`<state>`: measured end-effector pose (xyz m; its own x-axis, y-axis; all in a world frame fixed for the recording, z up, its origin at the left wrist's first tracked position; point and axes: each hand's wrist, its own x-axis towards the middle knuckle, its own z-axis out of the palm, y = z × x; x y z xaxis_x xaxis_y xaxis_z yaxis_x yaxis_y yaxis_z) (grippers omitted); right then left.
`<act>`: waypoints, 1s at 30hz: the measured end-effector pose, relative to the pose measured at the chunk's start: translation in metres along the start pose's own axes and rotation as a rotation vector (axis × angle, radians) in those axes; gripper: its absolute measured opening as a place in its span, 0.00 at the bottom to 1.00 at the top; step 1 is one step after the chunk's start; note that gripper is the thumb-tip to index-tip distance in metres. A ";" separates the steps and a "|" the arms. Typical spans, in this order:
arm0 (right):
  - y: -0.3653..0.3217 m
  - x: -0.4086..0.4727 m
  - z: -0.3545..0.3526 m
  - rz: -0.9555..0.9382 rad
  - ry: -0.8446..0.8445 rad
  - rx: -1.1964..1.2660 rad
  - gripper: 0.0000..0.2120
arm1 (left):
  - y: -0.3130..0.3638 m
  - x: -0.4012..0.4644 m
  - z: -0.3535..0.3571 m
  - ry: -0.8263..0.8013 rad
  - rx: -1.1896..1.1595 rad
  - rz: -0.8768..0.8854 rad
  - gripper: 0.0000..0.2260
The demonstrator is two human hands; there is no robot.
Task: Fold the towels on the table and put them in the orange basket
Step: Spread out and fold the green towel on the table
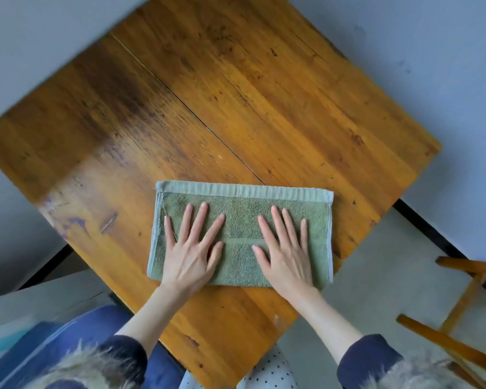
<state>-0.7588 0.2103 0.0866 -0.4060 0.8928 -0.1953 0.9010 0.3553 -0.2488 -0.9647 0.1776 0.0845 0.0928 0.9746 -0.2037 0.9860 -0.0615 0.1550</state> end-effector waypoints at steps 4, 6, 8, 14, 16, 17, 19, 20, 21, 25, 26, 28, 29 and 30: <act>0.011 -0.005 0.012 -0.001 -0.006 -0.044 0.27 | -0.021 -0.001 0.008 0.035 0.035 0.020 0.23; 0.012 -0.004 0.018 -0.001 0.020 -0.059 0.27 | -0.027 0.001 0.010 0.057 0.045 0.046 0.23; 0.011 -0.003 0.022 0.014 0.047 -0.064 0.27 | -0.028 0.003 0.011 0.067 0.053 0.060 0.22; 0.000 0.004 0.020 0.101 0.038 -0.072 0.27 | -0.035 0.019 -0.006 0.132 -0.063 0.064 0.19; -0.009 0.006 0.019 0.160 0.003 -0.081 0.27 | -0.040 0.016 -0.014 0.243 -0.123 -0.047 0.17; -0.014 0.005 0.018 0.186 -0.011 -0.087 0.27 | -0.043 0.010 -0.017 0.295 -0.145 -0.139 0.16; -0.025 0.001 0.017 0.200 -0.017 -0.089 0.27 | -0.045 -0.008 -0.019 0.348 -0.189 -0.352 0.16; -0.030 -0.003 0.016 0.177 -0.013 -0.083 0.27 | -0.045 -0.019 -0.017 0.345 -0.211 -0.447 0.16; -0.036 -0.008 0.016 0.137 -0.009 -0.077 0.27 | -0.044 -0.030 -0.014 0.323 -0.235 -0.534 0.16; -0.059 -0.029 0.023 0.000 -0.050 -0.075 0.27 | -0.041 -0.062 -0.005 0.226 -0.349 -0.787 0.19; -0.062 -0.032 0.026 0.002 -0.080 -0.085 0.27 | -0.041 -0.065 -0.005 0.214 -0.356 -0.805 0.20; -0.064 -0.033 0.030 0.025 -0.123 -0.112 0.27 | -0.042 -0.065 -0.007 0.205 -0.367 -0.806 0.21; -0.064 -0.032 0.031 0.033 -0.140 -0.125 0.27 | -0.042 -0.062 -0.008 0.196 -0.371 -0.808 0.21; -0.064 -0.030 0.031 0.033 -0.157 -0.136 0.27 | -0.043 -0.060 -0.010 0.176 -0.376 -0.820 0.22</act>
<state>-0.8088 0.1521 0.0793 -0.3848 0.8545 -0.3489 0.9224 0.3700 -0.1110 -1.0145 0.1236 0.1001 -0.6686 0.7028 -0.2430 0.6210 0.7074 0.3374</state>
